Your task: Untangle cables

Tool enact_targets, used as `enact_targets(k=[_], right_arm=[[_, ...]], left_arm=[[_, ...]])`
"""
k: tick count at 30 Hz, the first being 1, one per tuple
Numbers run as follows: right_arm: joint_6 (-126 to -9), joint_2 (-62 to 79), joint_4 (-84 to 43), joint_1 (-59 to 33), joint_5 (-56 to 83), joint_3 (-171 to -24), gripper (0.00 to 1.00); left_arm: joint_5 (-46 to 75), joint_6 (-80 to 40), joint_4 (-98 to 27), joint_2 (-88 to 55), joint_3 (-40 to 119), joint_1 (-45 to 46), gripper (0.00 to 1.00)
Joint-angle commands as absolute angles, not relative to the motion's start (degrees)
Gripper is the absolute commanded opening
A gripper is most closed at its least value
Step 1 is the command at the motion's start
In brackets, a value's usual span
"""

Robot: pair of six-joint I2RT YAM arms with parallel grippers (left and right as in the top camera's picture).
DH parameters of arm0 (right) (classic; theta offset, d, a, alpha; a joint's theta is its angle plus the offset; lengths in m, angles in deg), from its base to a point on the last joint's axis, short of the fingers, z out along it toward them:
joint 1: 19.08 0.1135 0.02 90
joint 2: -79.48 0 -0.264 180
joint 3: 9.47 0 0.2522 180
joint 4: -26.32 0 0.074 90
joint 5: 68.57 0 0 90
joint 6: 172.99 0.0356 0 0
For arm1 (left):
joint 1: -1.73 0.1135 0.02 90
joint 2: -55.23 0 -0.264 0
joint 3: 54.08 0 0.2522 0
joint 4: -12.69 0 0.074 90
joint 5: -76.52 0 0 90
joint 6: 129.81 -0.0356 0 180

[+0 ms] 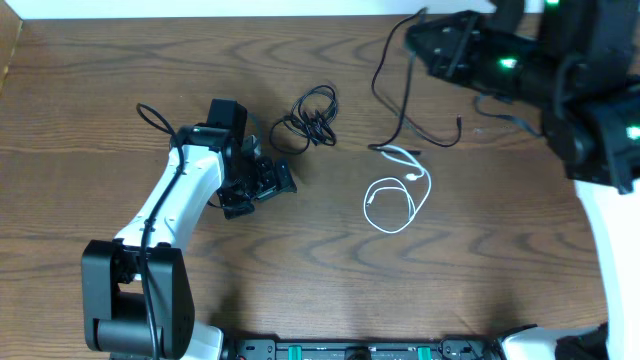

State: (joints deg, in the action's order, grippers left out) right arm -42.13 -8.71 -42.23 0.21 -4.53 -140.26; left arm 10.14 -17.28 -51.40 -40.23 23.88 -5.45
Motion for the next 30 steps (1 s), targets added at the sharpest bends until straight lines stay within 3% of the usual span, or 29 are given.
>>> enact_targets(k=[1,10,17,22,24,26,30], right_arm=[[-44.4,-10.0,-40.4,1.6,-3.7,-141.0,0.02],[-42.3,-10.5,-37.2,6.3,-6.2,-140.9,0.02],[-39.7,-10.9,-49.3,13.0,26.6,-140.7,0.02],[-44.1,-11.2,-41.2,14.0,1.2,-140.7,0.01],[-45.1,-11.1,-38.6,13.6,-1.2,-140.7,0.02],[-44.9,-11.1,-40.5,13.4,7.9,-140.7,0.01],[-34.5,-12.7,-51.7,13.7,43.6,-140.6,0.02]], left_arm=[[9.6,-17.2,-51.6,-40.2,23.6,-5.4,0.98],[9.6,-17.2,-51.6,-40.2,23.6,-5.4,0.98],[9.6,-17.2,-51.6,-40.2,23.6,-5.4,0.98],[9.6,-17.2,-51.6,-40.2,23.6,-5.4,0.98],[9.6,-17.2,-51.6,-40.2,23.6,-5.4,0.98],[9.6,-17.2,-51.6,-40.2,23.6,-5.4,0.98],[9.6,-17.2,-51.6,-40.2,23.6,-5.4,0.98]])
